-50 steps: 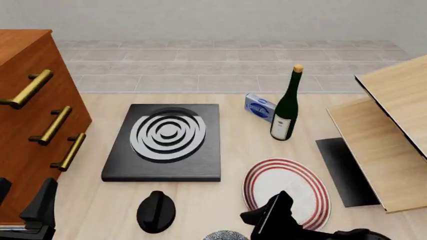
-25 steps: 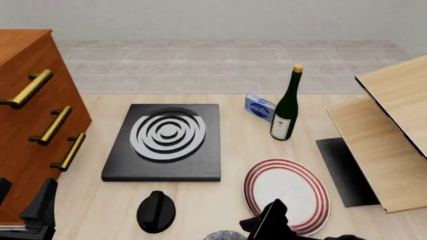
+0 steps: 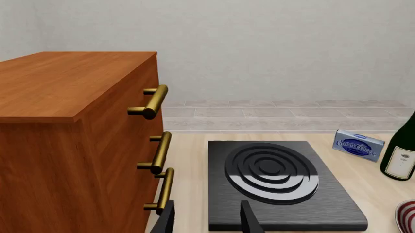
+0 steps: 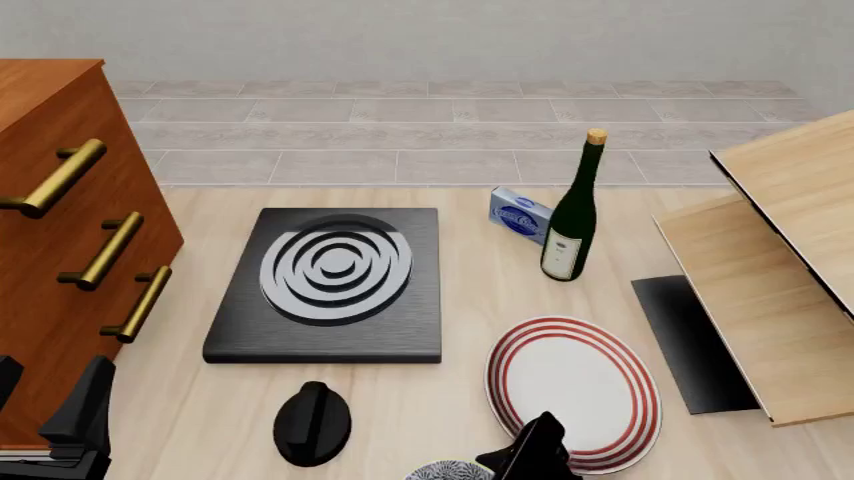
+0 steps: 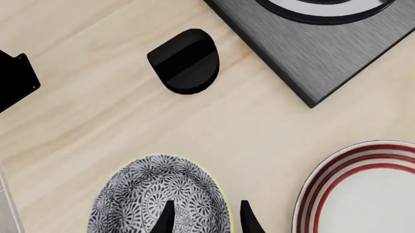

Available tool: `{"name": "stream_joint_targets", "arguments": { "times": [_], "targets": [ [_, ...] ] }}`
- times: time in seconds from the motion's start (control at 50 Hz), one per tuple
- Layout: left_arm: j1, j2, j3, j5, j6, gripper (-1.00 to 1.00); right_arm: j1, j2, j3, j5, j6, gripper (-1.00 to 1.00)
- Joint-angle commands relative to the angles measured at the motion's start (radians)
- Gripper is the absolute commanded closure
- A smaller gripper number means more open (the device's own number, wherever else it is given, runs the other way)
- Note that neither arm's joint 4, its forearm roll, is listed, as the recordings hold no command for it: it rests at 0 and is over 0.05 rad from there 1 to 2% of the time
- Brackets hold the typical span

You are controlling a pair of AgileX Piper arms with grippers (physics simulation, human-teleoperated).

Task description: Put the bowl on the stove.

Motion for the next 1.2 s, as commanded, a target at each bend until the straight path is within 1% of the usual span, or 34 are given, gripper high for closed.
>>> {"name": "stream_joint_targets", "arguments": {
  "times": [0.02,0.08,0.16,0.26,0.28,0.44,0.64,0.82,0.84,0.88,0.9,1.2],
  "targets": [
    [0.0,0.0,0.0,0.0,0.0,-1.0,0.009,0.06,0.006,-0.054,0.023,-1.0],
    [0.0,0.0,0.0,0.0,0.0,-1.0,0.008,0.075,0.007,-0.067,0.028,-1.0],
    [0.0,0.0,0.0,0.0,0.0,-1.0,0.012,0.072,0.005,-0.063,0.031,-1.0],
    [0.0,0.0,0.0,0.0,0.0,-1.0,0.007,0.059,0.003,-0.051,0.018,-1.0],
    [0.0,0.0,0.0,0.0,0.0,-1.0,0.002,0.05,0.005,-0.046,0.013,1.0],
    [0.0,0.0,0.0,0.0,0.0,-1.0,0.002,0.025,0.004,-0.029,0.011,1.0],
    [0.0,0.0,0.0,0.0,0.0,-1.0,0.006,-0.024,-0.009,0.02,-0.006,1.0],
    [0.0,0.0,0.0,0.0,0.0,-1.0,-0.005,-0.113,-0.025,0.096,-0.034,1.0],
    [0.0,0.0,0.0,0.0,0.0,-1.0,-0.008,-0.134,-0.033,0.116,-0.044,1.0],
    [0.0,0.0,0.0,0.0,0.0,-1.0,-0.007,-0.145,-0.035,0.125,-0.044,1.0],
    [0.0,0.0,0.0,0.0,0.0,-1.0,-0.009,-0.161,-0.04,0.138,-0.055,1.0],
    [0.0,0.0,0.0,0.0,0.0,-1.0,-0.007,-0.306,-0.094,0.262,-0.071,1.0]
  ]
}}
